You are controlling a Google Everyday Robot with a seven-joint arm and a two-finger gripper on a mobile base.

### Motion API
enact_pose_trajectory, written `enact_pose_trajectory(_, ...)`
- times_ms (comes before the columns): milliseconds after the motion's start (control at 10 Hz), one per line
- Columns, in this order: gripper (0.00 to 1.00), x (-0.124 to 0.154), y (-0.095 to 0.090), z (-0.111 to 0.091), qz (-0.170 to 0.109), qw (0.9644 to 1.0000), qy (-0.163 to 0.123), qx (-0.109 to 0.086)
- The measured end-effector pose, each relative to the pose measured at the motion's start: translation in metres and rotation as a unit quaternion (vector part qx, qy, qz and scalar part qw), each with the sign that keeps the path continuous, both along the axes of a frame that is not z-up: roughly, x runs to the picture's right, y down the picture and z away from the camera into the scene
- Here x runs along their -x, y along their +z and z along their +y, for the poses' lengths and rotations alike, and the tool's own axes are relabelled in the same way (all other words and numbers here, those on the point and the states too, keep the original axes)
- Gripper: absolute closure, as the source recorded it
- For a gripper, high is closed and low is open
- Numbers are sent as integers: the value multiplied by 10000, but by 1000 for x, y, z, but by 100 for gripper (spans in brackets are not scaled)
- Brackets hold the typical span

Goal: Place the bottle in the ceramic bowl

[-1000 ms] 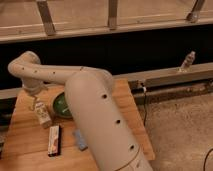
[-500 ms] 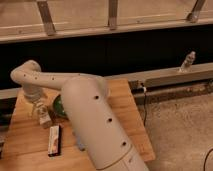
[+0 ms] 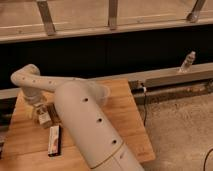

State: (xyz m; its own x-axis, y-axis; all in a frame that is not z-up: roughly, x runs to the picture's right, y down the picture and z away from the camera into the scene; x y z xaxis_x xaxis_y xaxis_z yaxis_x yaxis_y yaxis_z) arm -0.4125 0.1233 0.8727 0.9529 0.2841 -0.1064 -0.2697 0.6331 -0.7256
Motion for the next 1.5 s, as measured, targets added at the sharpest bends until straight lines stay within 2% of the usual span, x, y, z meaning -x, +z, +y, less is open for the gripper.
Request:
enact_pose_trajectory(200, 25, 2, 4, 3, -13, 10000, -55, 18)
enact_pose_trajectory(600, 66, 18, -11, 5, -274, 9984, -467, -138)
enact_pose_trajectory(800, 86, 17, -19, 0, -375, 9979, -466, -247)
enact_pose_trajectory(1000, 100, 15, -27, -4, -473, 9976, -378, -333)
enact_pose_trajectory(1500, 100, 5, -50, -23, -757, 9955, -71, -574)
